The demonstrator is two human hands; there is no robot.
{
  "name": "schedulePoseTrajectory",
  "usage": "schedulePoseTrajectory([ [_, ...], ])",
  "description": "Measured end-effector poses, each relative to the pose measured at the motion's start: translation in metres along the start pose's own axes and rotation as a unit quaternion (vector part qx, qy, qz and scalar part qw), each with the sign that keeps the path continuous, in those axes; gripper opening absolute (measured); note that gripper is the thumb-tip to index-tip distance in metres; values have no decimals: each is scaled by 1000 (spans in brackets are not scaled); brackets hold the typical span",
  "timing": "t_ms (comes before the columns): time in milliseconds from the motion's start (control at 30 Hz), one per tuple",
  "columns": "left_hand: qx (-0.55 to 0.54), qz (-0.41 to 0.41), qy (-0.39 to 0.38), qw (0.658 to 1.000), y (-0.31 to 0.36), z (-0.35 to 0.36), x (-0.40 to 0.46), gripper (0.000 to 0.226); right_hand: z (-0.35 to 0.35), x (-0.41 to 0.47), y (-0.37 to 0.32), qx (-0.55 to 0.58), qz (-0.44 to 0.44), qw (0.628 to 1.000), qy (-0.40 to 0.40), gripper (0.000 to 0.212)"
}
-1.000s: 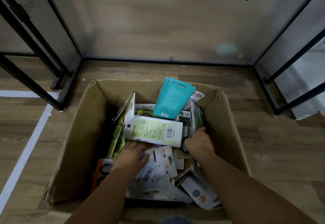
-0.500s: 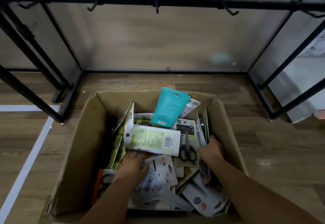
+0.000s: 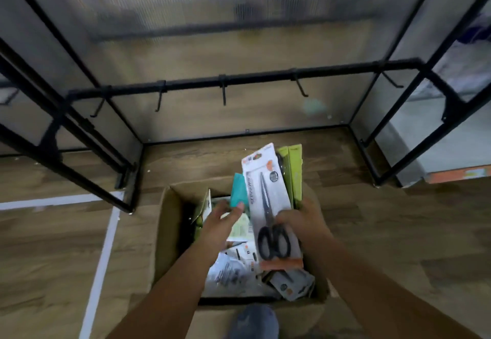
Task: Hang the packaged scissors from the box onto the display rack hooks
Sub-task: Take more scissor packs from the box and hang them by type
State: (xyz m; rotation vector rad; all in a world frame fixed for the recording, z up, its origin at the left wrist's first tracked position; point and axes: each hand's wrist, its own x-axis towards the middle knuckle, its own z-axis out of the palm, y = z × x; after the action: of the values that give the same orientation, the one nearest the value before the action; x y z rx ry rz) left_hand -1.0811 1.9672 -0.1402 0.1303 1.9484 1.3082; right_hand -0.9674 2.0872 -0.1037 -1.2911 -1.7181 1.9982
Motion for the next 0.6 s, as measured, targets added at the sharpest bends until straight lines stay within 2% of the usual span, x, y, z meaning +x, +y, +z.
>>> schedulePoseTrajectory([
  [67, -96, -8, -15, 995, 55, -12, -39, 30, 0, -25, -48, 22, -7, 999, -44, 33],
  [133, -142, 2, -63, 988, 112, -31, -85, 42, -3, -56, -106, -5, -8, 997, -79, 15],
  [167, -134, 28, -76, 988, 140, -42, -109, 44, -5, -72, -136, -17, -9, 995, -94, 12],
  [233, -82, 88, -38, 992, 198, -67, -157, 42, -12, -109, -200, 0, -18, 990, -139, 8],
  [267, -55, 118, -16, 991, 229, -79, -182, 36, -16, -128, -231, 14, -19, 986, -162, 17],
  [333, 5, 157, -5, 987, 287, -104, -229, 21, -21, -169, -288, 56, -8, 978, -202, 14],
  [367, 37, 178, -8, 983, 314, -116, -250, 23, -23, -191, -315, 75, -10, 975, -209, 12],
  [467, 101, 243, -3, 965, 389, -142, -312, 56, -24, -243, -384, 95, -48, 975, -196, 26],
  [500, 106, 269, 9, 957, 410, -145, -329, 52, -24, -257, -406, 82, -66, 978, -183, 26],
  [600, 82, 336, 55, 937, 460, -145, -373, 19, -23, -288, -457, 81, -112, 974, -177, 30],
])
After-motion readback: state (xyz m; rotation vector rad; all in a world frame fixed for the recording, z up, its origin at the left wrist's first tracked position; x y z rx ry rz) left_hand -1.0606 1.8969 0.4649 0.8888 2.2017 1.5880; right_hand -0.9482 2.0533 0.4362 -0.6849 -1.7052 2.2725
